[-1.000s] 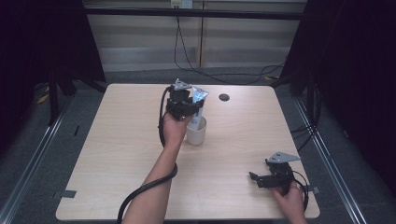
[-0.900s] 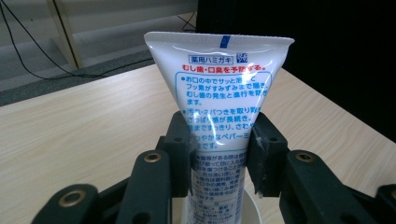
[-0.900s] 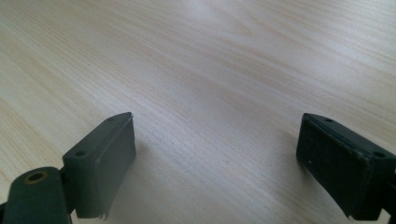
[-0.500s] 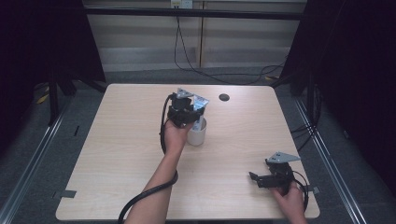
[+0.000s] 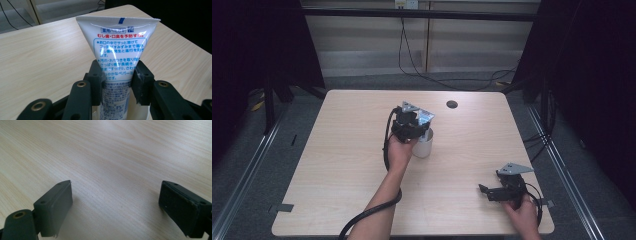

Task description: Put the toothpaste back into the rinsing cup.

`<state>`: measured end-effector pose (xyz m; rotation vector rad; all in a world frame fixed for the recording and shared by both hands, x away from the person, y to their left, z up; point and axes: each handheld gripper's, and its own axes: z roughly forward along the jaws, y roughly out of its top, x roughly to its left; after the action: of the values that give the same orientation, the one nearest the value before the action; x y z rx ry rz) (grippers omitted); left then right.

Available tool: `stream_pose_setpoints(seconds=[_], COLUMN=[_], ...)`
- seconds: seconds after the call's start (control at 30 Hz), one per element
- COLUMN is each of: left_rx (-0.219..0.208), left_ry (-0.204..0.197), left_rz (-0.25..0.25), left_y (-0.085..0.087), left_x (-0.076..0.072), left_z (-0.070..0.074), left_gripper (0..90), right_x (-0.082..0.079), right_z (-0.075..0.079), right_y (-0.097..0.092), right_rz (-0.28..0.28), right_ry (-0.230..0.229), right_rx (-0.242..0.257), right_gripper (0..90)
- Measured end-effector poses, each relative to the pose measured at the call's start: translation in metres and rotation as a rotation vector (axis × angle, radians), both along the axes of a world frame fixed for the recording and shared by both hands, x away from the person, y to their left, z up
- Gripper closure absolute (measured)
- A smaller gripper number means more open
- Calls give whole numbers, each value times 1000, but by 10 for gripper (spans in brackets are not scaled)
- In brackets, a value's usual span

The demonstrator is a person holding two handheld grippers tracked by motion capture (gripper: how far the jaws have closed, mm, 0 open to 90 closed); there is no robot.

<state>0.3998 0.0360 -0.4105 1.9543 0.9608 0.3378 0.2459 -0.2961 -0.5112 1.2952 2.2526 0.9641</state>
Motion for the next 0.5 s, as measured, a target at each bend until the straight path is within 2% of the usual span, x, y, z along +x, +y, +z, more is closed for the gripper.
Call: stream_pose_setpoints(seconds=[0.5], left_rx=[11], left_ry=[7], left_rz=[1], left_y=[1], left_x=[-5], left_z=[-12], left_gripper=[648], right_x=[0], right_z=[0], right_y=[0], right_rz=[0], right_ry=[0], right_rx=[0], right_gripper=[113])
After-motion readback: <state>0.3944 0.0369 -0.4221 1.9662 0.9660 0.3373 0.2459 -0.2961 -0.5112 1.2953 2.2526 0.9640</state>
